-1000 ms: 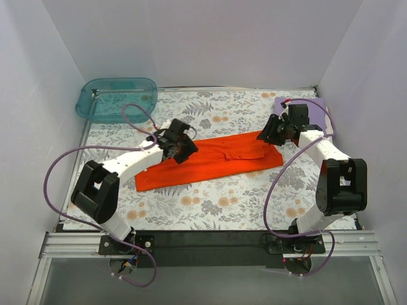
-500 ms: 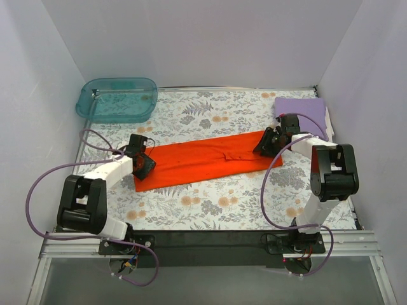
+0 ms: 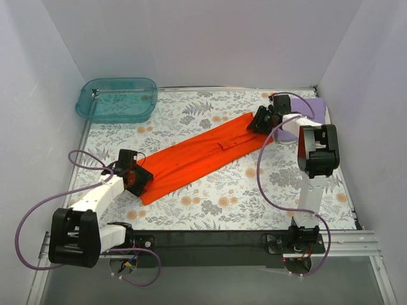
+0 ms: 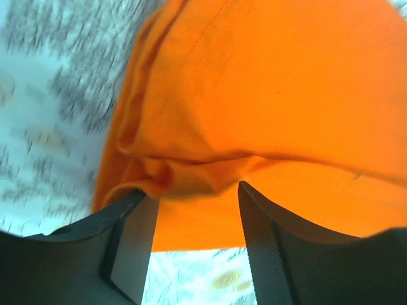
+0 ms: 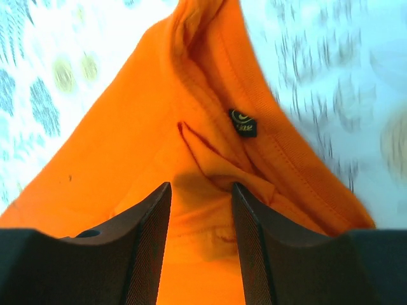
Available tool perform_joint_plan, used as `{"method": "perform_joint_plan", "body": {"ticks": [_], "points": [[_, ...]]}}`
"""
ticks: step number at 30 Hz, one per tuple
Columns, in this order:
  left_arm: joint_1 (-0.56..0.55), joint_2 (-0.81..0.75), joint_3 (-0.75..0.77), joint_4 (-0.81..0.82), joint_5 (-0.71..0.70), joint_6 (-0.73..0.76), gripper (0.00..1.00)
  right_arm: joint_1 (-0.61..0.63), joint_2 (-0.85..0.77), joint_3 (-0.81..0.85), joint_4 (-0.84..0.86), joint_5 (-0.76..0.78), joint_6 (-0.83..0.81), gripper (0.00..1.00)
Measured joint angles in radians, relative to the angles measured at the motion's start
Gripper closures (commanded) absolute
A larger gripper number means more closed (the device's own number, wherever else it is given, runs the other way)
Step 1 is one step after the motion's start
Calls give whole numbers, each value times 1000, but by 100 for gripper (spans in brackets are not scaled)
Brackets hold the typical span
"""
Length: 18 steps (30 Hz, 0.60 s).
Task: Fold and stack the t-shirts
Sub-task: Fold the tshirt
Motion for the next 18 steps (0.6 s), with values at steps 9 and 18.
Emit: {"method": "perform_joint_plan", "body": {"ticks": [9,18], "points": [[-77,-108,98,-173,13,118,25,17,33,163,-16,3,-76,51],[-140,50,301,-75,-30,333,37,122,-278,-56,14,30,8,52]]}}
